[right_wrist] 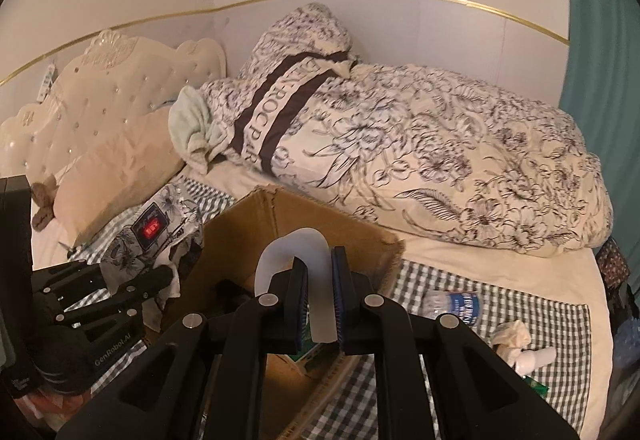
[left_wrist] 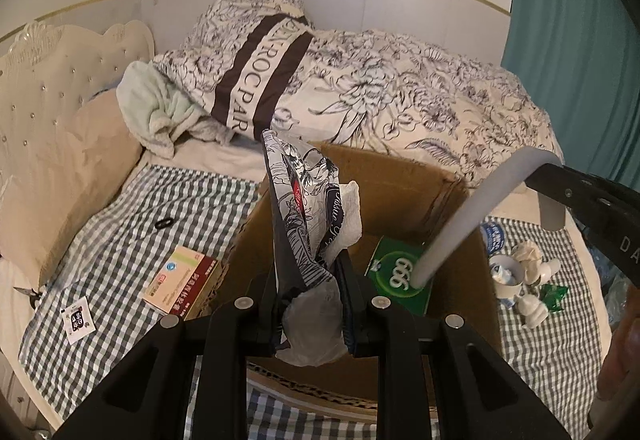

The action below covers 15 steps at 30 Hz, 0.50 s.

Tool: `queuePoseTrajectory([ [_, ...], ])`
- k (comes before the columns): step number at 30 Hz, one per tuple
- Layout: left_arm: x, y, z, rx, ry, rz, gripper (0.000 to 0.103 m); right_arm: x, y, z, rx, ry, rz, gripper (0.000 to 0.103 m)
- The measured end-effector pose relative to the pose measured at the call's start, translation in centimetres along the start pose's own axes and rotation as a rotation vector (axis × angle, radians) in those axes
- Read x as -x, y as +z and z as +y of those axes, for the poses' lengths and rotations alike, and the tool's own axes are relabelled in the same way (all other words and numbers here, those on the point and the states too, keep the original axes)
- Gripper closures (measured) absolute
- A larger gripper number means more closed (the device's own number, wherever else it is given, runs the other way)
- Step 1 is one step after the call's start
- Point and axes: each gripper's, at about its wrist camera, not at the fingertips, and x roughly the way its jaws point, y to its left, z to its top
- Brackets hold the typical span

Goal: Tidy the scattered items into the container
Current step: 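Open both tools to drop the snack bag and strip into the box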

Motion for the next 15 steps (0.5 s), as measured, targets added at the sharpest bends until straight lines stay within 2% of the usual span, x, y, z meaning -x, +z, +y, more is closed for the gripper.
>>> queuePoseTrajectory([
  [15,-3.8,-1.6,1.3,-0.002,-0.012,0.076,0.081,-5.3,-1.6,1.7,0.017,-0.005,0.107,0.093],
])
